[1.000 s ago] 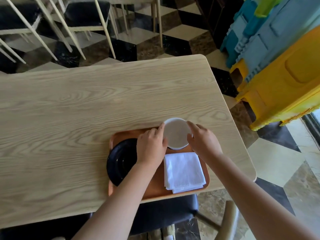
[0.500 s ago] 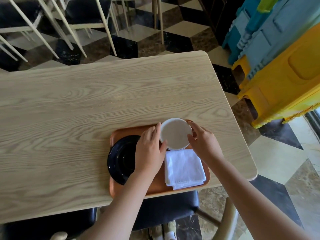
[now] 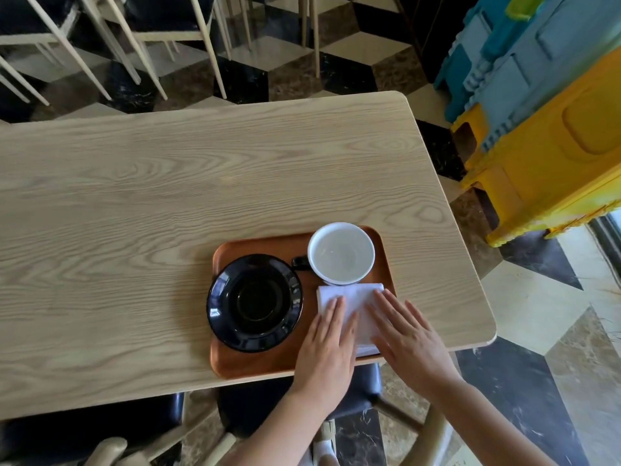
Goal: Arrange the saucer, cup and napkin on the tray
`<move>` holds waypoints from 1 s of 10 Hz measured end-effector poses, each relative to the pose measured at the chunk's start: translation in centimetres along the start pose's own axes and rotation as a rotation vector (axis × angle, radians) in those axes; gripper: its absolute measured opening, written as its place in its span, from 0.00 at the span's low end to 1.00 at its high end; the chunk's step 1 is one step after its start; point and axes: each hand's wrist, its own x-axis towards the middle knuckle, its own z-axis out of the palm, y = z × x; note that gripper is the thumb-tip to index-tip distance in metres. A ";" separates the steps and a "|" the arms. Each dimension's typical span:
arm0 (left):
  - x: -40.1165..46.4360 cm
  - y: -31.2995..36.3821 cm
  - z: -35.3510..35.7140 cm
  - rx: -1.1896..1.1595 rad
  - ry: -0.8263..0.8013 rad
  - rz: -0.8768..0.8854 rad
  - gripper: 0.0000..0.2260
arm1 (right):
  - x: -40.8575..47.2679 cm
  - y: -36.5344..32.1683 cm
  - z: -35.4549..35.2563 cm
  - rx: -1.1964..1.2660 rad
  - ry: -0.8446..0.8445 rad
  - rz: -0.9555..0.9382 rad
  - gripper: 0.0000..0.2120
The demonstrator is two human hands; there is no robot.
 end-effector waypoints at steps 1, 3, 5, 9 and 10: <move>-0.2 0.2 0.2 0.013 -0.018 -0.023 0.20 | 0.0 -0.5 0.1 0.009 0.018 0.017 0.26; -0.6 0.1 0.0 0.030 -0.030 -0.062 0.20 | 0.0 -1.2 0.8 0.014 0.032 0.027 0.26; -1.6 -0.7 -0.3 0.034 -0.024 -0.097 0.21 | 0.3 -2.5 1.2 -0.003 0.057 0.007 0.25; -1.6 -1.2 -0.3 0.082 0.000 -0.081 0.21 | 0.1 -3.1 0.9 -0.011 0.000 0.017 0.28; -2.0 -1.1 -0.9 0.058 -0.022 -0.095 0.22 | 0.1 -3.4 0.7 -0.053 0.016 0.049 0.32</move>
